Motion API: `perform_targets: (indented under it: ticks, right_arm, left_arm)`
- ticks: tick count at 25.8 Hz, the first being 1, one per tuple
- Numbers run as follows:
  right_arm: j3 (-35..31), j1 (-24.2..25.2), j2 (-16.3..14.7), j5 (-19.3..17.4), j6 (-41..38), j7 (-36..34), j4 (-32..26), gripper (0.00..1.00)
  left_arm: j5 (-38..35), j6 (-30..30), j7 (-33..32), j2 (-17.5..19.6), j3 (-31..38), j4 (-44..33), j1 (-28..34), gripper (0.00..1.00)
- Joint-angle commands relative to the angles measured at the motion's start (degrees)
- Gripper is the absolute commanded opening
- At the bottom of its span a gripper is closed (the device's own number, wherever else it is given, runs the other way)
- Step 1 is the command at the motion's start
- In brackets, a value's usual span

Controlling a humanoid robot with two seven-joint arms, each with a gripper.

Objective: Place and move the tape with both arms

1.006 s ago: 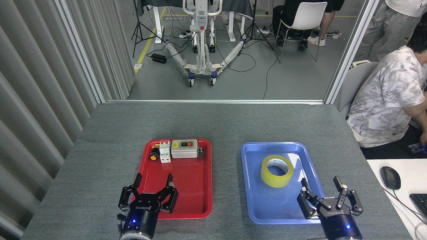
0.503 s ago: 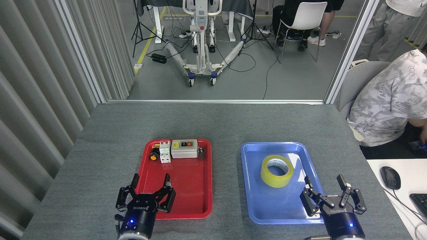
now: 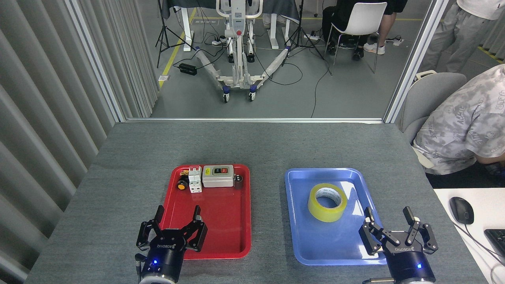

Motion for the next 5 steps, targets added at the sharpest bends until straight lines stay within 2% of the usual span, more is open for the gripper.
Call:
perform_targets:
  ticks: [1,5]
  right_arm:
    - [0.0,0.0,-0.1,0.0,0.3,0.0,0.1,1.0]
    - [0.0,0.0,-0.1,0.0,0.3,0.0,0.3,1.0]
  left_arm:
    - [0.0,0.0,0.0,-0.1,0.1,-0.1,0.0,0.99]
    - [0.0,0.0,0.0,0.0,0.2,0.1,0.0,0.99]
